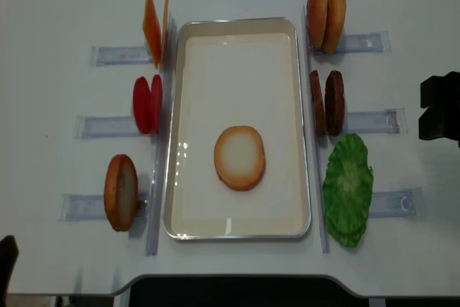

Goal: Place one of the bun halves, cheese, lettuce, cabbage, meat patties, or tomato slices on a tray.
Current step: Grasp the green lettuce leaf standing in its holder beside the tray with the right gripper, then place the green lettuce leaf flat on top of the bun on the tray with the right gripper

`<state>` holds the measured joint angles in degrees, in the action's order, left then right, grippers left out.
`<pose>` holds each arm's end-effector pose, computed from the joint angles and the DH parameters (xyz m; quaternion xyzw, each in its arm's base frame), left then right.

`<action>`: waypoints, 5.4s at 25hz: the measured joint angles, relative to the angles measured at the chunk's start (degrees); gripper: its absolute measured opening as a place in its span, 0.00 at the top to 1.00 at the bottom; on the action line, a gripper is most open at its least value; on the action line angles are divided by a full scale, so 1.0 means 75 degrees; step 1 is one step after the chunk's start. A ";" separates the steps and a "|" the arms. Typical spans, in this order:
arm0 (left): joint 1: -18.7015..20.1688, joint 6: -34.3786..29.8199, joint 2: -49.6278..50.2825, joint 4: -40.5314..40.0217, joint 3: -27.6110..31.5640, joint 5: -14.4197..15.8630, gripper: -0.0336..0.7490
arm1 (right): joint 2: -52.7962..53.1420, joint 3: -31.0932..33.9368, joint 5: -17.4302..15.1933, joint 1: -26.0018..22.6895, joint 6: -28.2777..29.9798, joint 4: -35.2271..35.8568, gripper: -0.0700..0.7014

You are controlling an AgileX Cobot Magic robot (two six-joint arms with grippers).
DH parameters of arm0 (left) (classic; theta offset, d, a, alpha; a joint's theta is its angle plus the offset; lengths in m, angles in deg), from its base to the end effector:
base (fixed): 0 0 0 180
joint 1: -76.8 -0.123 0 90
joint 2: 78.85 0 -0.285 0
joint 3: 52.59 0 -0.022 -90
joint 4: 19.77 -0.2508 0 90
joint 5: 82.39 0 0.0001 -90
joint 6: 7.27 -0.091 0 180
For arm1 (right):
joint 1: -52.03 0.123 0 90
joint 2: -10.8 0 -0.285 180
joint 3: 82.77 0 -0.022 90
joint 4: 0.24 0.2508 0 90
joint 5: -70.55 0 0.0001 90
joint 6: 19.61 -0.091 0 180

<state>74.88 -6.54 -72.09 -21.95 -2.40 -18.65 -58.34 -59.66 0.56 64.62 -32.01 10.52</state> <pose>-0.0067 0.0029 0.2653 -0.0212 0.8686 0.0241 0.4945 0.1700 0.0543 0.3163 0.0165 0.9837 0.1231 0.1301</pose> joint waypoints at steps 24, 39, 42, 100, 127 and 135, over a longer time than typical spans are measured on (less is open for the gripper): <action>0.0000 0.0000 0.0000 0.0000 0.0000 0.0000 0.27 | -0.1994 -0.0006 0.1403 0.2131 -0.1426 -0.0330 0.39; 0.0000 0.0000 0.0000 0.0000 0.0000 0.0000 0.27 | -0.2201 -0.0006 0.1441 0.2359 -0.1438 -0.0291 0.39; 0.0000 0.0000 0.0000 0.0000 0.0000 0.0000 0.27 | -0.2201 -0.0006 0.1433 0.2359 -0.1477 -0.0283 0.39; 0.0000 0.0000 0.0000 0.0000 0.0000 0.0000 0.27 | -0.2244 -0.1927 0.2501 0.3451 -0.1022 0.1713 0.88; 0.0000 0.0000 0.0000 0.0000 0.0000 0.0000 0.27 | -0.5090 -0.1927 0.4382 0.3922 0.2630 0.5262 0.89; 0.0000 0.0000 0.0000 0.0000 0.0000 0.0000 0.27 | -0.5096 -0.1927 0.4396 0.3720 0.2554 0.4876 0.89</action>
<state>74.88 -6.54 -72.09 -21.95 -2.40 -18.65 -96.57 -74.12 33.53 92.52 -12.86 47.09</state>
